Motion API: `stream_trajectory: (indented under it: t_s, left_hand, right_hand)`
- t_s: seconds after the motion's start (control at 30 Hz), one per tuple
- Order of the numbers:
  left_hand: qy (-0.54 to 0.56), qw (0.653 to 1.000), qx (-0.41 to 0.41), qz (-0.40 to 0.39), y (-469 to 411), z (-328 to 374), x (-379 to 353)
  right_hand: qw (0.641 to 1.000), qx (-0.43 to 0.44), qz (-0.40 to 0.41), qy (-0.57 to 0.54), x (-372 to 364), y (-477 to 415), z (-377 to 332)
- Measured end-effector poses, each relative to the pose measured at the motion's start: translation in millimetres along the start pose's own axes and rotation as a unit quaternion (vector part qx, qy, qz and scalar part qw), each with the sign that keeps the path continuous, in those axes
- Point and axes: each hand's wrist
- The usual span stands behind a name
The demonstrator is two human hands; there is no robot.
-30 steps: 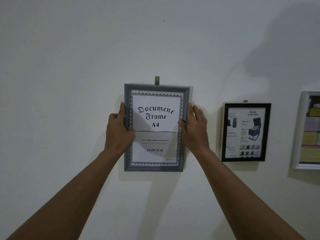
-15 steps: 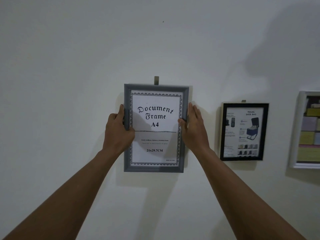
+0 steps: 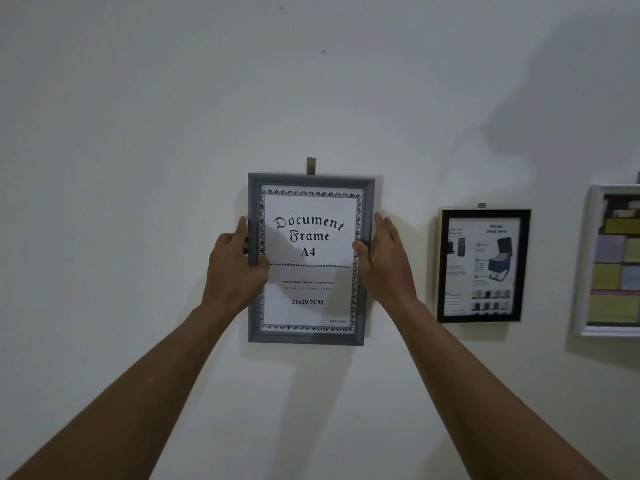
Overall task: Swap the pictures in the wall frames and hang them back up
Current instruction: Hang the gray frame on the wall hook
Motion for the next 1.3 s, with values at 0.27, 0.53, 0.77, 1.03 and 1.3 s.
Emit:
stream_trajectory:
  t_s: [0.27, 0.53, 0.77, 1.03, 1.3]
  left_hand:
    - [-0.016, 1.000, 0.016, 0.000, 10.4, 10.5, 9.3]
    - [-0.051, 0.995, -0.055, 0.063, 30.7, 42.3, 13.2]
    - [-0.005, 0.991, -0.134, -0.014, 49.4, 98.4, -17.4]
    - [0.059, 0.986, -0.129, -0.088, 71.9, 161.0, -89.8]
    - [0.104, 0.984, -0.005, -0.142, 77.1, 192.1, -178.1]
  right_hand:
    - [1.000, -0.011, -0.026, 0.013, 13.9, 7.0, -8.1]
    - [0.995, -0.015, -0.063, 0.071, 48.0, 23.0, -17.9]
    - [0.981, -0.046, -0.122, 0.147, 98.9, 43.8, -9.5]
    - [0.965, -0.117, -0.123, 0.202, 171.2, 63.9, 31.8]
    - [0.975, -0.166, -0.054, 0.134, 217.1, 59.3, 103.3]
Point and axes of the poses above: each hand's wrist, its own y-axis away from the middle knuckle, its own x-axis out of the back of the hand, z = x × y, and after that the axes turned 4 degrees about y, right-handed
